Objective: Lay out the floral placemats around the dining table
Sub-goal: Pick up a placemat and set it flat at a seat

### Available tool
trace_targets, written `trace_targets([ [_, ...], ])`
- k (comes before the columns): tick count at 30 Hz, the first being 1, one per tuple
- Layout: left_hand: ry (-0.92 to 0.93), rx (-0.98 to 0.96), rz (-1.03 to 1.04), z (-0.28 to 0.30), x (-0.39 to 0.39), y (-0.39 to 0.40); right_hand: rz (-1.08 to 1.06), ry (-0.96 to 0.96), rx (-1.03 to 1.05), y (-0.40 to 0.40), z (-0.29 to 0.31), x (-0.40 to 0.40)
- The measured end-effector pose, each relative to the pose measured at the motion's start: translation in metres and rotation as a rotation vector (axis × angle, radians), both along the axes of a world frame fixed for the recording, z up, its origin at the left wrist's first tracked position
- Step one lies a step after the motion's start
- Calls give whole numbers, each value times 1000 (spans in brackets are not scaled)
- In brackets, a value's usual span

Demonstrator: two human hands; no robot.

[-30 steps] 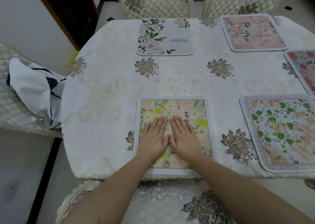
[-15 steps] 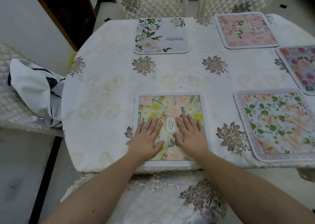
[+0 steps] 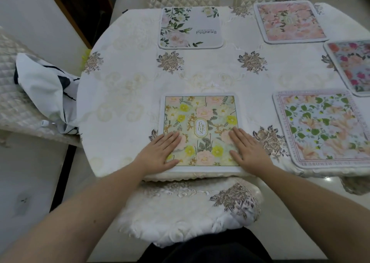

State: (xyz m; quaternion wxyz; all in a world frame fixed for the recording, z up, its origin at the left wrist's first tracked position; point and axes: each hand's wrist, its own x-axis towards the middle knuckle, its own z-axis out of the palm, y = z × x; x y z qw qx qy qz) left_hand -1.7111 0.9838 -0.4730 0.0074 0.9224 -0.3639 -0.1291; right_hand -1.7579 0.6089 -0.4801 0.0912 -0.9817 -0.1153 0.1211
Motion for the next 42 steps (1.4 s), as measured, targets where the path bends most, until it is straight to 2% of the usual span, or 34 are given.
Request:
trace_targets([
  [5, -3, 43, -40, 12, 2, 32, 1, -29, -23, -3, 12, -1],
  [7, -48, -16, 21, 18, 4, 29, -3, -99, 34, 10, 21, 2],
  [10, -100, -119, 147, 23, 5, -1, 0, -123, 163, 45, 29, 16],
  [12, -60, -173, 208, 19, 1, -31, -20, -89, 211, 71, 29, 27],
  [16, 63, -180, 294, 4, -14, -73, 118, -5, 112, 94, 15, 29],
  [19, 11, -94, 256, -6, -23, -71, 244, -43, -34, 88, 8, 20],
  [26, 8, -14, 73, -3, -12, -47, 381, 1, -93, 64, 9, 20],
  [34, 23, 44, -144, 1, -1, 9, 266, 85, -71, 37, 15, 0],
  [42, 113, 92, -96, 21, 6, 45, 96, 172, 0, 6, 25, -27],
])
